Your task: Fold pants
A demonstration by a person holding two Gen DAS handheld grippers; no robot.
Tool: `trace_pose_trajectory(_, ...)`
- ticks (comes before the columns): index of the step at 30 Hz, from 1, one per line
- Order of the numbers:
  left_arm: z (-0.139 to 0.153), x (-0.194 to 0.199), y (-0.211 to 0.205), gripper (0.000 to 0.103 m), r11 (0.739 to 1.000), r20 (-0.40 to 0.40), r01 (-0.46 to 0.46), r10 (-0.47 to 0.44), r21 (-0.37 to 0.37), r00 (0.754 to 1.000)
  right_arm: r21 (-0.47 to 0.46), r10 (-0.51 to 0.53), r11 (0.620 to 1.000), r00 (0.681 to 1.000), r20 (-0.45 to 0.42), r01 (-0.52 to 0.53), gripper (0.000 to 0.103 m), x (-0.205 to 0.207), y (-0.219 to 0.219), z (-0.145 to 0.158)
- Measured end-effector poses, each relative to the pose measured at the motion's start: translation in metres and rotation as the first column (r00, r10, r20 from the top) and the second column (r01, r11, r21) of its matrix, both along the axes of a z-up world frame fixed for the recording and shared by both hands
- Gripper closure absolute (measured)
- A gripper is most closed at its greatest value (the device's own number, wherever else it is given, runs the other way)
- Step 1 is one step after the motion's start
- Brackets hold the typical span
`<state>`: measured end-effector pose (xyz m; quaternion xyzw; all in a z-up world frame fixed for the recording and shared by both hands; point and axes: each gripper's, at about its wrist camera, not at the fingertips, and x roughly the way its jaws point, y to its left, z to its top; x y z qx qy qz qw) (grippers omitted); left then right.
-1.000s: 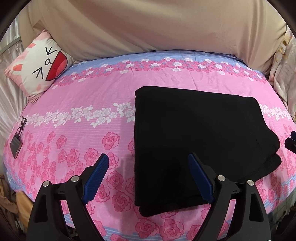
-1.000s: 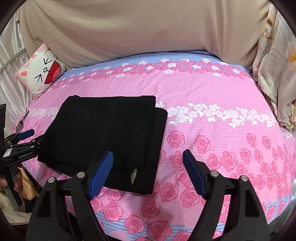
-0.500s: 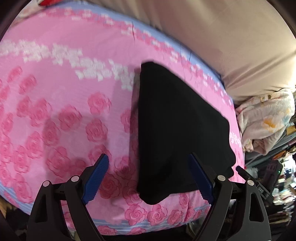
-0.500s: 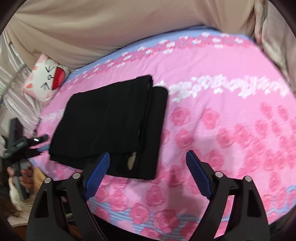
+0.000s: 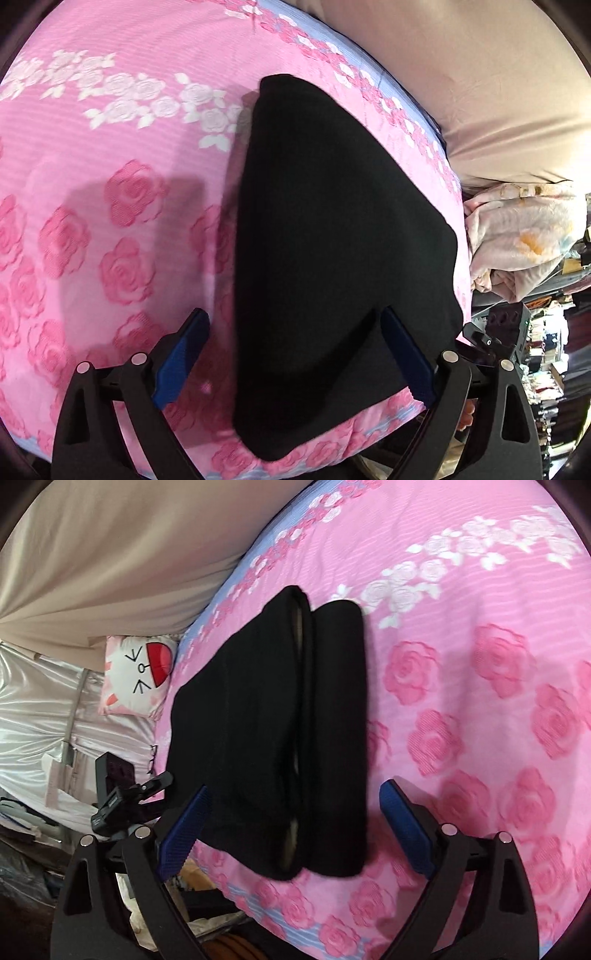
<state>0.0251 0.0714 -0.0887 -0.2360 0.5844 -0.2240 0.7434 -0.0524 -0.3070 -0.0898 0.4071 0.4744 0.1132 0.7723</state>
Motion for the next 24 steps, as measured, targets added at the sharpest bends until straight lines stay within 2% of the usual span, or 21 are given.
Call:
trace_pose_trajectory(3,-0.001,0.009,-0.009,0.012,0.999,-0.021,0.03,-0.031,-0.035,0.999,0.013,0.026,1.0,1.0,0.002,-0.026,0.011,0.013,0.006,0.0)
trace_pose_trajectory(6,0.0,0.015,-0.019,0.012,0.998,-0.018,0.052,-0.052,-0.021,0.998,0.014,0.039,0.999,0.999,0.016,-0.039,0.007,0.024,0.011,0.002)
trace_pose_trajectory(8,0.0,0.019,-0.027,0.006,0.997,-0.01,0.073,-0.073,-0.014,0.997,0.02,0.059,0.998,0.998,0.029,-0.06,0.008,0.029,0.017,0.0)
trace_pose_trajectory(10,-0.001,0.02,-0.029,0.006,0.996,0.005,0.088,-0.088,0.006,0.996,-0.085,0.088,0.993,0.995,0.045,-0.084,0.015,0.03,0.028,0.005)
trace_pose_trajectory(11,-0.001,0.021,-0.032,0.006,0.995,0.017,0.098,-0.099,0.015,0.995,-0.14,0.094,0.986,0.994,0.051,-0.086,0.037,0.03,0.034,0.008)
trace_pose_trajectory(12,-0.001,0.019,-0.03,0.009,0.995,0.026,0.1,-0.101,0.023,0.995,-0.163,0.092,0.983,0.995,0.041,-0.085,0.049,0.029,0.035,0.007)
trace_pose_trajectory(13,-0.001,0.018,-0.029,0.024,0.995,0.037,0.091,-0.093,0.045,0.995,-0.157,0.093,0.984,0.995,0.04,-0.086,0.054,0.029,0.034,0.005)
trace_pose_trajectory(14,0.001,0.015,-0.028,0.041,0.992,0.057,0.09,-0.095,0.087,0.994,-0.158,0.086,0.984,0.995,0.048,-0.078,0.057,0.026,0.034,0.006)
trace_pose_trajectory(17,0.01,0.007,-0.02,0.061,0.991,0.09,0.103,-0.11,0.085,0.99,-0.2,0.094,0.977,0.993,0.069,-0.078,0.061,0.021,0.039,0.013)
trace_pose_trajectory(22,0.029,-0.002,-0.016,0.067,0.991,0.142,0.117,-0.126,0.068,0.982,-0.23,0.101,0.971,0.987,0.127,-0.07,0.066,0.01,0.045,0.036)
trace_pose_trajectory(24,0.039,-0.007,-0.014,0.067,0.991,0.152,0.133,-0.136,0.028,0.979,-0.24,0.11,0.968,0.983,0.15,-0.071,0.066,-0.001,0.044,0.05)
